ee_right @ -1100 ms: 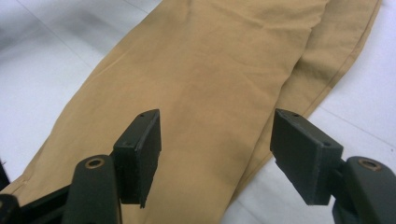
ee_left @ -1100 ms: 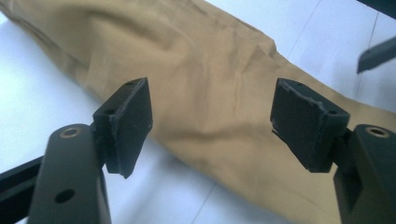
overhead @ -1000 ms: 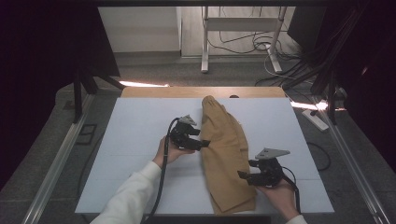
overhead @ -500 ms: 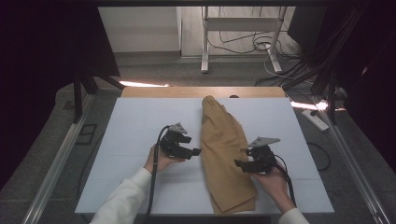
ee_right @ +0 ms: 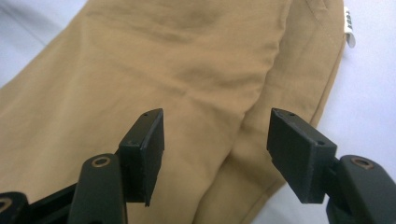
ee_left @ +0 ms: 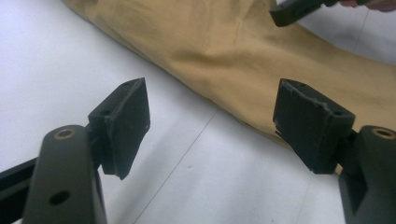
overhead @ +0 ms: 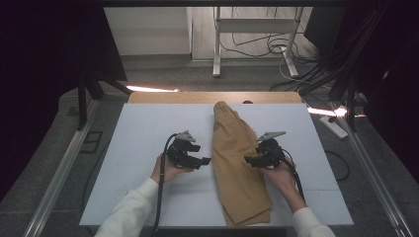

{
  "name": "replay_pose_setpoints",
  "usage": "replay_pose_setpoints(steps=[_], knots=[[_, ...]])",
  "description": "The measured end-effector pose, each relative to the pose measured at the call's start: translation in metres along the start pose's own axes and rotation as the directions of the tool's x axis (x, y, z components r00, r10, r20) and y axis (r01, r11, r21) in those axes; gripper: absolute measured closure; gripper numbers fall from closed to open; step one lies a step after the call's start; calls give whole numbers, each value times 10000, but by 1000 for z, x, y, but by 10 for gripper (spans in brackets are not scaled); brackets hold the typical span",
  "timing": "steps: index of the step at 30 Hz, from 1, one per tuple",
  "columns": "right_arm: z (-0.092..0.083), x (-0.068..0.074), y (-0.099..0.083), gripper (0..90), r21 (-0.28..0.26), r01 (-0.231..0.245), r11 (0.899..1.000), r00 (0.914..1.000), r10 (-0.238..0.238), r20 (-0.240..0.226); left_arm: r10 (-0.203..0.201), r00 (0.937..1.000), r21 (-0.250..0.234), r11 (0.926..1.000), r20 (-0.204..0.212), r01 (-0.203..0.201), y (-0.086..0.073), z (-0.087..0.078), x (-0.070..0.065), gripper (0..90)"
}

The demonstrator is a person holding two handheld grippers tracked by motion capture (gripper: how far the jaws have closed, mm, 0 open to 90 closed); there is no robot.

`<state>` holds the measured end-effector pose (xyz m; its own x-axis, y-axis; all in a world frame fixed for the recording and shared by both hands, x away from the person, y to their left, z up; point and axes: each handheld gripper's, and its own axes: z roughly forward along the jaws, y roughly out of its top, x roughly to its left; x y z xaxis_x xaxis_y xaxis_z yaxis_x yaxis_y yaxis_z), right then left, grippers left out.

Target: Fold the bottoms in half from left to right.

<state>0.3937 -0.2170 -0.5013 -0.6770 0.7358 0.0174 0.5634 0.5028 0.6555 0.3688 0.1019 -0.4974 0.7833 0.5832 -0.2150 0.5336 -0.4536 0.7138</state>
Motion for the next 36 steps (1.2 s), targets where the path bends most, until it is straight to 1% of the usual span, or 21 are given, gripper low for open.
replay_pose_setpoints(steps=[2,7,8,10,13,15,17,19,21,23,24,27,29,32,36], knots=[[4,-2,3,376,7,16,10000,10000,-16,27,-23,10000,12,10000,18,23,0,0,0,268],[11,-7,9,416,-21,-34,10000,9999,34,111,-106,9999,0,9999,38,106,-1,0,3,268],[13,-8,11,423,-13,-110,9999,9999,110,87,-124,9999,-5,9999,60,124,-1,0,3,268],[17,-10,13,450,75,-94,9999,9999,93,140,-102,9999,26,9999,49,102,-1,0,3,267],[22,-10,14,501,109,-55,9999,9999,54,90,-12,10000,34,10000,-8,12,0,-1,3,266],[26,-10,12,562,296,-8,9996,10000,5,96,-37,10000,-3,10000,-19,37,0,-2,3,266],[27,-10,11,602,300,2,9995,9999,-6,111,-68,10000,-24,10000,-25,68,0,-2,4,265],[25,-10,10,700,356,-34,9994,9999,30,118,-58,10000,-19,10000,-23,58,0,-3,5,265],[25,-10,9,787,326,53,9995,10000,-55,78,-56,10000,-9,10000,-45,56,0,-3,5,264],[24,-7,9,866,357,347,9988,9993,-352,135,-53,10000,-19,10000,-37,53,0,-3,5,264],[24,-6,10,883,402,471,9981,9987,-478,176,-36,10000,-19,10000,-43,36,0,-3,5,263],[22,-1,11,892,532,857,9949,9953,-879,405,-8,10000,-35,10000,-52,8,0,-3,4,263],[19,1,11,894,535,963,9939,9941,-987,439,6,10000,-45,10000,-49,-6,0,-4,5,263],[13,0,11,894,509,989,9938,9934,-1016,536,-20,10000,-60,10000,-64,19,0,-4,6,263],[2,-1,9,894,436,884,9951,9937,-911,655,-42,9999,-135,9999,-97,40,0,-7,7,263]])
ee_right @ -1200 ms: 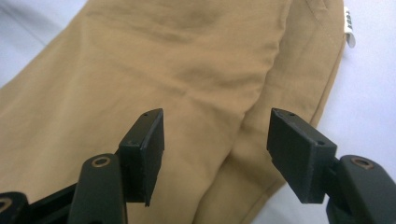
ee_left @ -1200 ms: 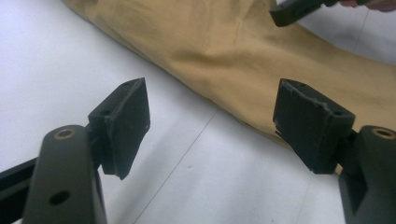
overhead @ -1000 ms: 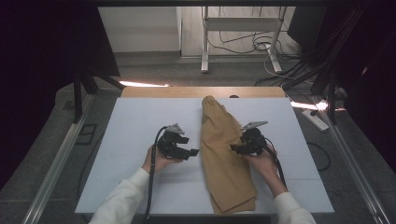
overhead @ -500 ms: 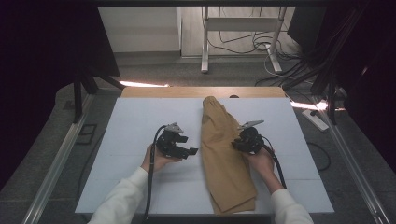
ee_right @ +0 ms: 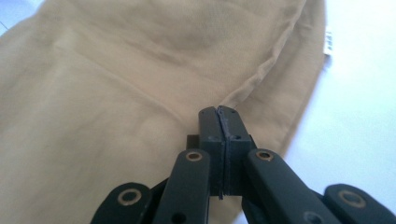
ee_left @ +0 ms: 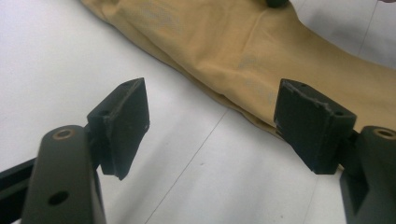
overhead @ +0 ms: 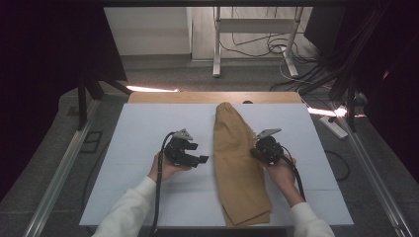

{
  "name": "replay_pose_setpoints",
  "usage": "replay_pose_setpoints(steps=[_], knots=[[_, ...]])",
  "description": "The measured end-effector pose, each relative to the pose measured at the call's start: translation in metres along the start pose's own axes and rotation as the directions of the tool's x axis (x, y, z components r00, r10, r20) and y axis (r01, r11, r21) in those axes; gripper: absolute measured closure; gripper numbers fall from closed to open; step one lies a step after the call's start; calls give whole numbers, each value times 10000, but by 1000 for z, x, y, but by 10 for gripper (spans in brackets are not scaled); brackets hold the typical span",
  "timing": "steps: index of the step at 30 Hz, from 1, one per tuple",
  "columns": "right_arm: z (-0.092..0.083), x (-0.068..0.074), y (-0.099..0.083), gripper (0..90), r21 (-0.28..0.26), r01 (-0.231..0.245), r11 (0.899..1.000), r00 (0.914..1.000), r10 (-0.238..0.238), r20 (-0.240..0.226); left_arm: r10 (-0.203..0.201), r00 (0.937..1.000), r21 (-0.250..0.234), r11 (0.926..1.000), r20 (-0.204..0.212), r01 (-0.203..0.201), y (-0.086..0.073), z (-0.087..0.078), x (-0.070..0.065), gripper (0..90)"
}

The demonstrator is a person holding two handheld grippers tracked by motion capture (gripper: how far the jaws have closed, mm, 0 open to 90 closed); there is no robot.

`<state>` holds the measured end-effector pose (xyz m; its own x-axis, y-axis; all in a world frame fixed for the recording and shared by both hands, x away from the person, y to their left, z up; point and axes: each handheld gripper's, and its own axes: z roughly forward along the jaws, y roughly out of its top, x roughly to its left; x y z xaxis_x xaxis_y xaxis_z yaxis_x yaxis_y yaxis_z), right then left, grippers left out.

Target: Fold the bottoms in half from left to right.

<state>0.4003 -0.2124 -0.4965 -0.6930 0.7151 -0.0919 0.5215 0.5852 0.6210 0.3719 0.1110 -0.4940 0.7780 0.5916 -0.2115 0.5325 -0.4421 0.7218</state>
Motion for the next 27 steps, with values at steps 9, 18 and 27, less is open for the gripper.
replay_pose_setpoints(steps=[9,18,27], knots=[[-18,0,-17,893,2,-41,10000,9999,41,118,-24,10000,-65,10000,-67,23,1,-2,1,263],[-14,-1,-19,539,-338,-393,9987,9989,401,231,-47,9999,-76,10000,-89,46,0,-3,3,260],[-15,25,-13,413,-550,153,9984,9965,-198,-813,-68,9999,-117,9999,-103,67,0,-4,4,260]])
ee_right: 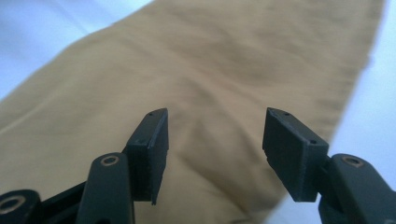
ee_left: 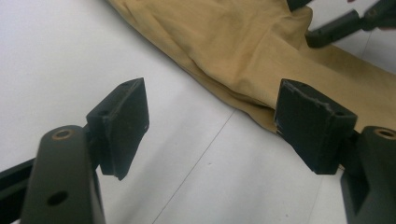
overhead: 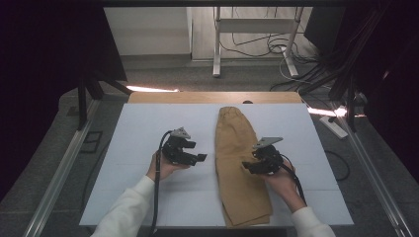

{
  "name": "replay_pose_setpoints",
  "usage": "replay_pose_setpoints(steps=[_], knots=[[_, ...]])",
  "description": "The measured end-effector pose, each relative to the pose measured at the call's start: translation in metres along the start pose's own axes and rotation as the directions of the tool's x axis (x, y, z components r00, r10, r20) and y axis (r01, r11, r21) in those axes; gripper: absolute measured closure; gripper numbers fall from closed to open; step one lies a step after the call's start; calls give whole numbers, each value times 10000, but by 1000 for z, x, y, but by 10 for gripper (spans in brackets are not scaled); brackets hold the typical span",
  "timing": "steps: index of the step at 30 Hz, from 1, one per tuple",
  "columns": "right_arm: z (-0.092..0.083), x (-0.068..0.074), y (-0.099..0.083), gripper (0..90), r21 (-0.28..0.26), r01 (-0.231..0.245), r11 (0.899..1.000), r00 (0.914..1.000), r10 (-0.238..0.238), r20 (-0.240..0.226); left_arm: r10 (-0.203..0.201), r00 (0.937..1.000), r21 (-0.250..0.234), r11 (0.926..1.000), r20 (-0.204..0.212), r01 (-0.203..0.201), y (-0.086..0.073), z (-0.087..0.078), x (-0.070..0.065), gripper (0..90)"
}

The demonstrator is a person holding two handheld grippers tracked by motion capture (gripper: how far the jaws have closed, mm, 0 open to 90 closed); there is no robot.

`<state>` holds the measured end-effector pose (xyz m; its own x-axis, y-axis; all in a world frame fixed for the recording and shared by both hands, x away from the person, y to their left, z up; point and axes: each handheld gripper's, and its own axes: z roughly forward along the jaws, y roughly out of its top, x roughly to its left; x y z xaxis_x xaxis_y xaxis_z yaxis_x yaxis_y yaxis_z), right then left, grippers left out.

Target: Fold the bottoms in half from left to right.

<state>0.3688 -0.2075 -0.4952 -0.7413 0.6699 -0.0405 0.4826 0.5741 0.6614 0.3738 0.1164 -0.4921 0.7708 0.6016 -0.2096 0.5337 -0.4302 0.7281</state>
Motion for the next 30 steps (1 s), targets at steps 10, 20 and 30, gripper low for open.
replay_pose_setpoints(steps=[10,20,30], knots=[[2,38,9,375,-25,408,9992,9929,-409,-1114,-32,10000,-47,10000,-51,32,0,-2,2,259],[10,81,18,345,145,1252,9920,9781,-1209,-1695,-67,9999,-94,9999,-95,66,-1,-5,3,259],[16,102,19,336,304,1776,9836,9704,-1699,-1717,-57,9999,-74,10000,-96,56,-1,-5,3,259]])
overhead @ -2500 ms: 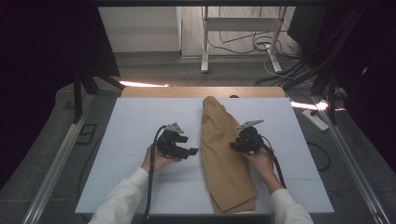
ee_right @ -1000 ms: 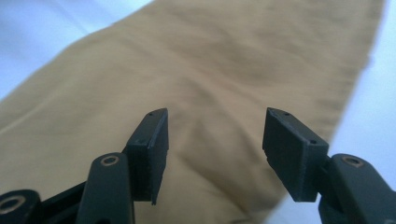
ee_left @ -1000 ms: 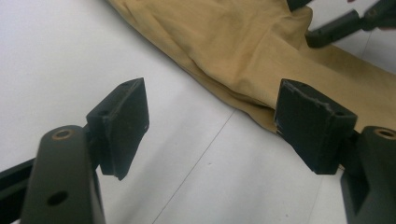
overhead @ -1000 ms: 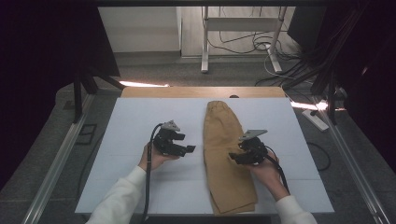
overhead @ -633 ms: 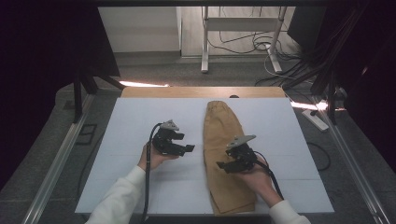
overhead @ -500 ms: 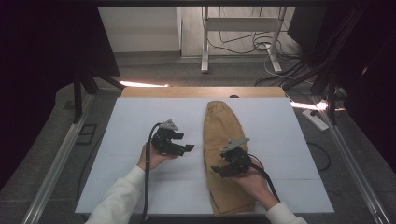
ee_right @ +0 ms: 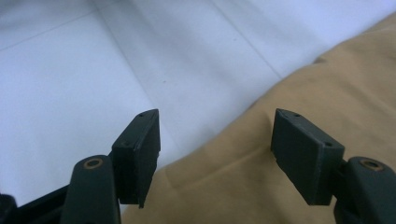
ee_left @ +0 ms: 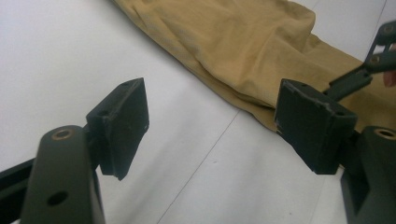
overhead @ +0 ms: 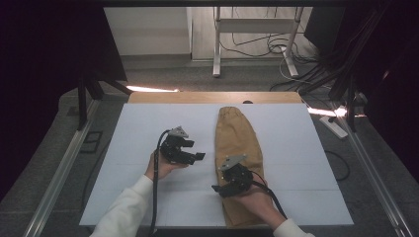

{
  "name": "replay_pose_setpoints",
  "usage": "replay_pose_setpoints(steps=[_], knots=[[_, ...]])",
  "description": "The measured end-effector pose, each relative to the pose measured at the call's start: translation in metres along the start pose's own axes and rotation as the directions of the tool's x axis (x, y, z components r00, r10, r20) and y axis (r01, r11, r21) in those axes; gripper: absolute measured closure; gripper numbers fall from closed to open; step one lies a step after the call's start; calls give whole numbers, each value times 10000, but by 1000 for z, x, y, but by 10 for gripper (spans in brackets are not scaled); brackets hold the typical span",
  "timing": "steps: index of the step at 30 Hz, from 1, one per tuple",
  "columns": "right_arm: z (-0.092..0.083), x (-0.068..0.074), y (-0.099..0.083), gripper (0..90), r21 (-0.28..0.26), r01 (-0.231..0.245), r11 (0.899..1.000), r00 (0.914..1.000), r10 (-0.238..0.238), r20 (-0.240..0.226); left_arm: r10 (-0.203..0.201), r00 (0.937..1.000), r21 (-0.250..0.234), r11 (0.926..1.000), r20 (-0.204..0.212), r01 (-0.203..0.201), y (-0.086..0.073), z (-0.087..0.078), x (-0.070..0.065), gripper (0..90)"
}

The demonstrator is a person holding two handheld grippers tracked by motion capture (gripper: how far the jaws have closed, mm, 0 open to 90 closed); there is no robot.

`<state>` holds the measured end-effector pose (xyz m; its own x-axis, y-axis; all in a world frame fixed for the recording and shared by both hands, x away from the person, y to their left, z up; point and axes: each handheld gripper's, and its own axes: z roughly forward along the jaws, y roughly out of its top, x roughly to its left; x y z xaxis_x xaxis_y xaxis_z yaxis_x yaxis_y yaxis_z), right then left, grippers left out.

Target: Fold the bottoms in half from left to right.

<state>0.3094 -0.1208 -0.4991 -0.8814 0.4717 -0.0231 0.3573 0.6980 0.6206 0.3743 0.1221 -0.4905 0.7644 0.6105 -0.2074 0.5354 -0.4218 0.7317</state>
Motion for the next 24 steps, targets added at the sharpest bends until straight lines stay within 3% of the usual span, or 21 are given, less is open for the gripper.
replay_pose_setpoints(steps=[15,24], knots=[[18,4,-6,321,1048,263,9941,9982,-317,506,89,9999,-33,10000,-88,-89,0,-2,-1,260],[15,-4,-7,388,1226,-307,9920,9979,235,602,54,10000,-52,10000,-76,-55,0,-2,-1,259]])
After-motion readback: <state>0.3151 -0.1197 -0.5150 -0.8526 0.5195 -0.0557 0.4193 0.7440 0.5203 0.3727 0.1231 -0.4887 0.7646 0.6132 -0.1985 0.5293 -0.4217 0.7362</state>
